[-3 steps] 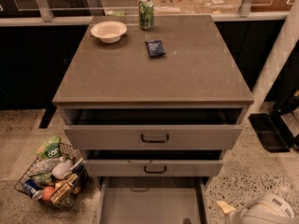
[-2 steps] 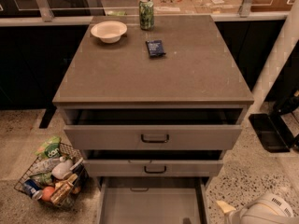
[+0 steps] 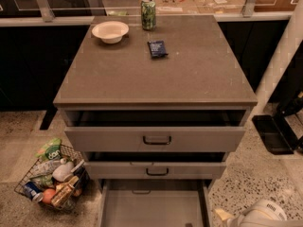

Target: Close bottom drawer

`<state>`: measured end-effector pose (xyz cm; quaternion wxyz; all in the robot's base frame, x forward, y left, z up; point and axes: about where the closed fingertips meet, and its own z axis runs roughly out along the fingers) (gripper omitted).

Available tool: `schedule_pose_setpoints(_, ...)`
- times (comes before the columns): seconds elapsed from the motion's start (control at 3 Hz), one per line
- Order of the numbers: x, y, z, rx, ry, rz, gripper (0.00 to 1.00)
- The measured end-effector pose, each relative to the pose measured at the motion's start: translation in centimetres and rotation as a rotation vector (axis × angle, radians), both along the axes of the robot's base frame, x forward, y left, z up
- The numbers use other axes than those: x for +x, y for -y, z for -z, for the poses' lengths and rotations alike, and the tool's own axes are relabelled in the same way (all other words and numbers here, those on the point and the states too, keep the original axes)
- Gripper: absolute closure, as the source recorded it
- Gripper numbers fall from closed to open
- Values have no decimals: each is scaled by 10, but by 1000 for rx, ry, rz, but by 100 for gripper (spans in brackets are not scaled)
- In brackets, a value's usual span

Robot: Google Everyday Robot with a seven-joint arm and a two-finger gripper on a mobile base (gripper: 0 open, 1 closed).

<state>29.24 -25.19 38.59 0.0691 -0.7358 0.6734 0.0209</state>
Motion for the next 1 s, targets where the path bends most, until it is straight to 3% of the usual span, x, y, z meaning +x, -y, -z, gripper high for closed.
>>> schedule_pose_setpoints(1.0,-12,-22,59,41,-26,-7,0)
